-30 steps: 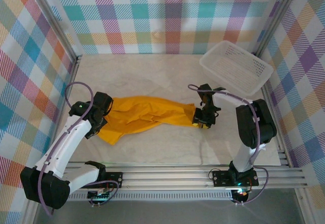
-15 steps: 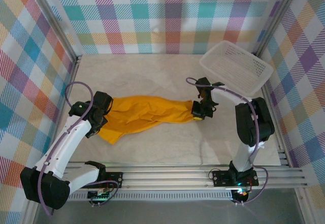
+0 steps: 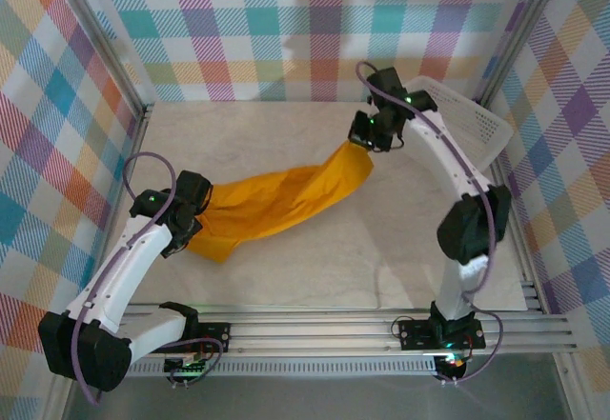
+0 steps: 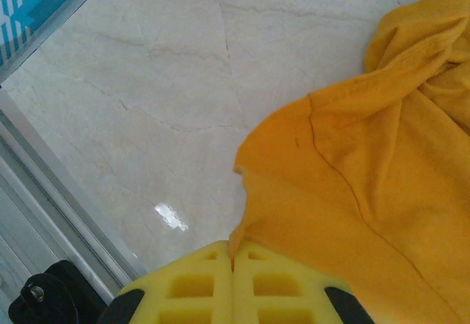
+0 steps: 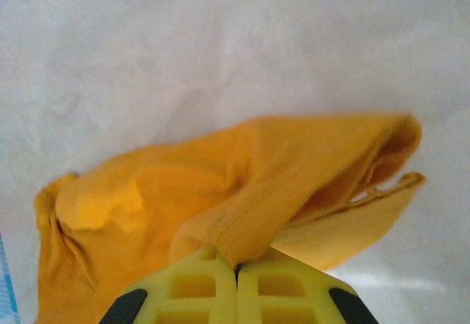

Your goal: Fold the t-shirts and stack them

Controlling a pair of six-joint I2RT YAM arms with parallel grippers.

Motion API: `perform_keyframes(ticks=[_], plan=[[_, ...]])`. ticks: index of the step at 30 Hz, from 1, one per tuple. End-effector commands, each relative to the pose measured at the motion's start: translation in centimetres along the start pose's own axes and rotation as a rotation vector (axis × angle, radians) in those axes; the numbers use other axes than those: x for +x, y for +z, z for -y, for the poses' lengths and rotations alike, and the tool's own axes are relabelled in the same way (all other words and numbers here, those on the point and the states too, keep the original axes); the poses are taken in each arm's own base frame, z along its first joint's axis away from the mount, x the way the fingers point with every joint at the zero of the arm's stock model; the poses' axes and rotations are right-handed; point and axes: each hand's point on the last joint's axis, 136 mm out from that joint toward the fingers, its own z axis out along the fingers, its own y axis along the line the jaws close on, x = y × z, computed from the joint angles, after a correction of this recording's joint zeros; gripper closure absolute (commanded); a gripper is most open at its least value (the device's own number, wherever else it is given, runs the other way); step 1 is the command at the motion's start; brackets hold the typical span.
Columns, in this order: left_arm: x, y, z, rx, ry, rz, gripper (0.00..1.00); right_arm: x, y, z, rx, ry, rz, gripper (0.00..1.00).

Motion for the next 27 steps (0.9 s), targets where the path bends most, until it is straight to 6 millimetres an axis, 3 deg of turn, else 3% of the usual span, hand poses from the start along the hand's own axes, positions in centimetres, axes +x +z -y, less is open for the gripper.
perform_keyframes(ticks=[1, 3, 7, 11, 16, 19, 22, 27], plan=[[-0.7, -0.3, -0.2, -0.007, -0.011, 0.018, 1.0, -3.3, 3.3, 1.0, 0.067, 0.058, 0.01, 1.0], [-0.8, -0.3, -0.3, -0.01, -0.01, 0.021, 1.0, -5.2, 5.5, 1.2, 0.079, 0.095, 0.0, 1.0], [-1.0, -0.6, -0.6, -0.011, -0.014, 0.03, 1.0, -6.3, 9.8, 2.2, 0.095, 0.131, -0.051, 1.0], [-1.1, -1.0, -1.0, -0.01, -0.018, 0.039, 1.0, -6.2, 11.4, 3.1, 0.108, 0.15, -0.067, 1.0], [-1.2, -1.3, -1.4, -0.015, -0.011, 0.047, 1.0, -6.3, 8.5, 3.0, 0.114, 0.129, -0.008, 1.0], [-1.3, -1.3, -1.3, -0.014, -0.004, 0.052, 1.0, -6.0, 5.1, 2.8, 0.105, 0.103, 0.036, 1.0], [-1.4, -1.1, -0.9, -0.01, 0.0, 0.05, 1.0, -4.2, 2.2, 3.1, 0.108, 0.081, 0.035, 1.0], [-1.5, -0.7, 0.1, -0.001, 0.013, 0.041, 1.0, 1.4, -1.0, 5.5, 0.119, 0.071, -0.023, 1.0]])
